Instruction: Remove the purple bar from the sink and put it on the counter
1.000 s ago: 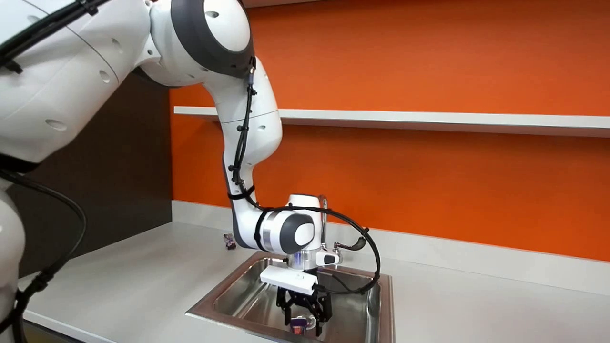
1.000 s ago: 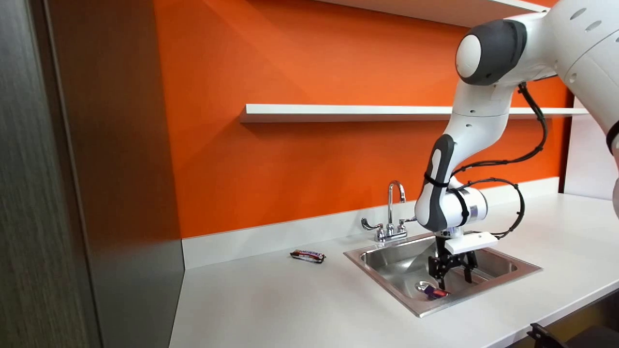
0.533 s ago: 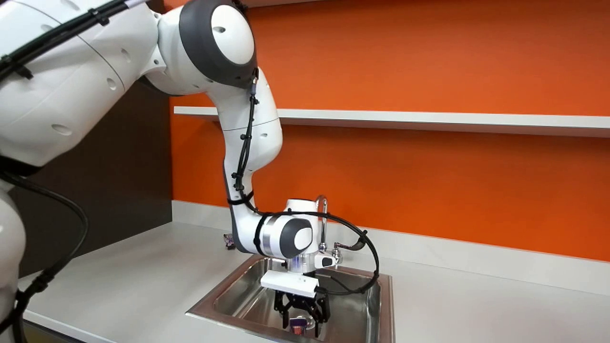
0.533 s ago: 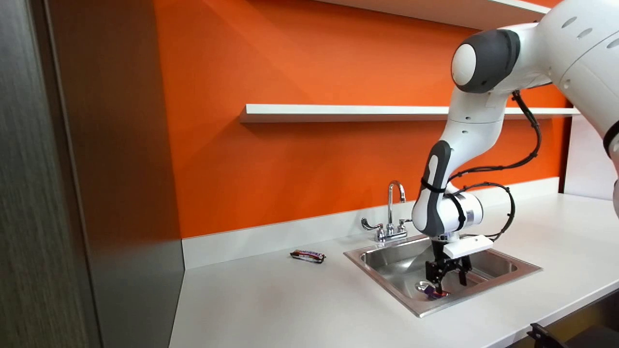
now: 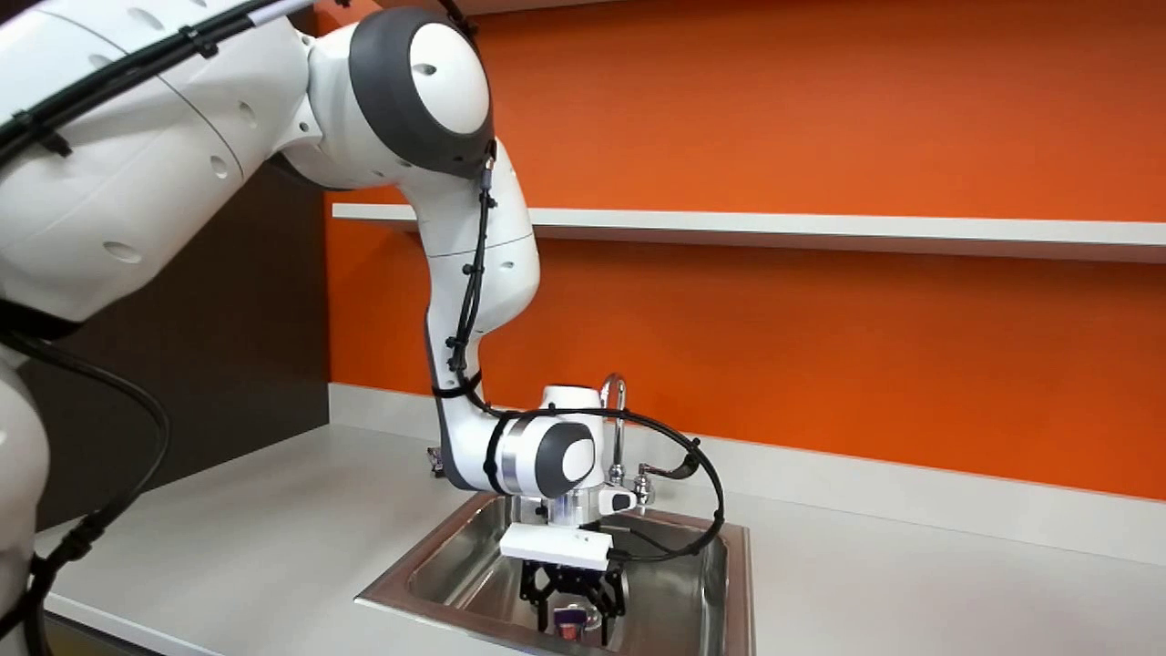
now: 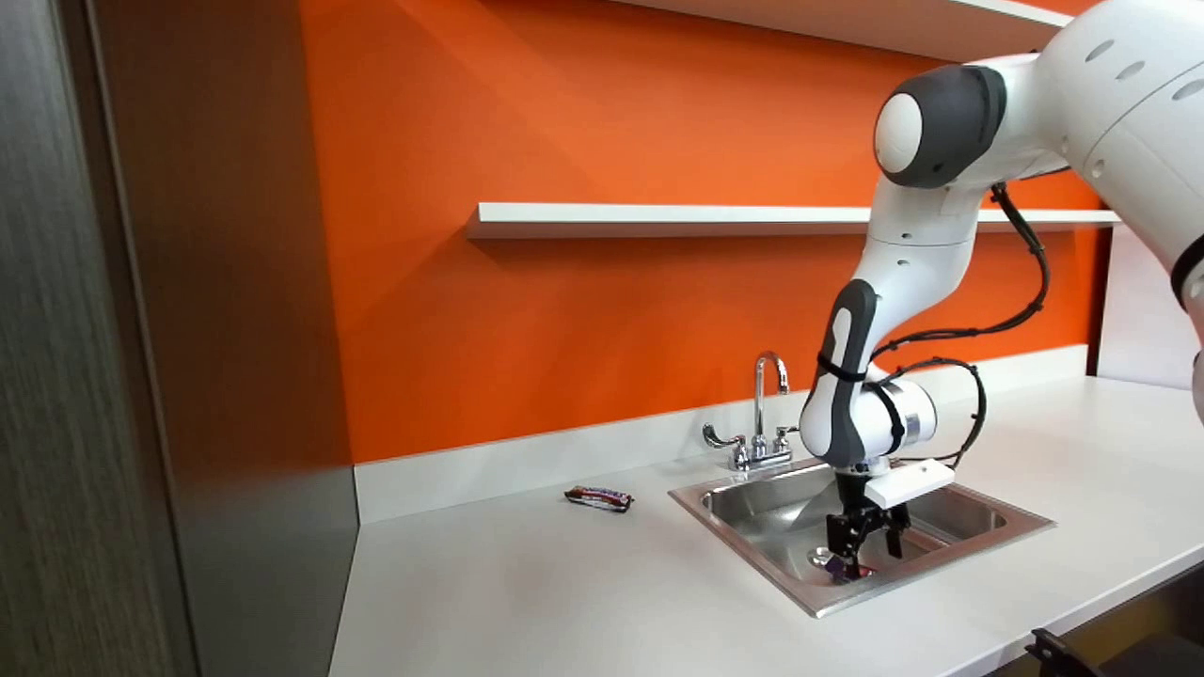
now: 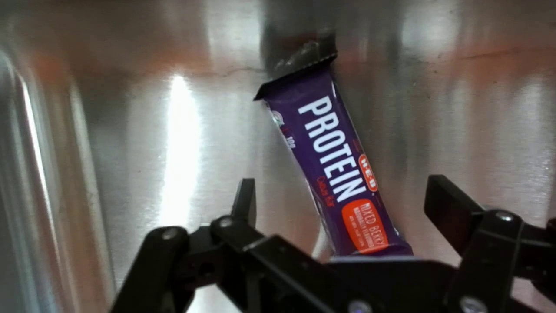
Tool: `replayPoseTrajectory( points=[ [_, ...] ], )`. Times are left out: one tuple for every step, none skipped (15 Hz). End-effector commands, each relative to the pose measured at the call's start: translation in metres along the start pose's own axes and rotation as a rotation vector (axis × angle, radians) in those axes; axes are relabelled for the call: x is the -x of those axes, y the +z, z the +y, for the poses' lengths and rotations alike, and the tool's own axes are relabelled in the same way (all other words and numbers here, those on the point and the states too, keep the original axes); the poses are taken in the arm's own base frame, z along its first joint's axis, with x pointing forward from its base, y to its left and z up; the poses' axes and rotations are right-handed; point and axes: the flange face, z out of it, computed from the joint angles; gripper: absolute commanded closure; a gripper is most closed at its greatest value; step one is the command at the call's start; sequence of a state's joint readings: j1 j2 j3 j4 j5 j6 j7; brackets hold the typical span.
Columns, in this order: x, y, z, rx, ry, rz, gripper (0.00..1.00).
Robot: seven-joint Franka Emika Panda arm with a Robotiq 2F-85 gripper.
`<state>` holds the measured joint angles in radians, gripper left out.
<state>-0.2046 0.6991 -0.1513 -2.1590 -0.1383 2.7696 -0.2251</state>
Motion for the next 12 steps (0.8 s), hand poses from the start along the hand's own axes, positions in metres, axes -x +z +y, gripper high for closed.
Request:
replayPoseTrajectory(
  points=[
    [-0.009,0.002,0.000,0.013,-0.051,0.035,0.00],
    [-0.010,0.003,-0.001,0.013,-0.054,0.039,0.00],
    [-0.012,0.004,-0.002,0.011,-0.058,0.044,0.00],
    [-0.012,0.005,-0.003,0.011,-0.061,0.049,0.00],
    [-0.014,0.006,-0.004,0.006,-0.064,0.057,0.00],
    [-0.015,0.008,-0.005,0.003,-0.067,0.061,0.00],
    [-0.016,0.009,-0.007,0.000,-0.070,0.065,0.00],
    [-0.017,0.010,-0.008,-0.002,-0.075,0.066,0.00],
    [-0.017,0.012,-0.010,-0.004,-0.080,0.066,0.00],
    [-0.017,0.013,-0.010,-0.006,-0.084,0.065,0.00],
    [-0.018,0.013,-0.010,-0.008,-0.087,0.063,0.00],
    [-0.017,0.014,-0.010,-0.009,-0.090,0.063,0.00]
  ],
)
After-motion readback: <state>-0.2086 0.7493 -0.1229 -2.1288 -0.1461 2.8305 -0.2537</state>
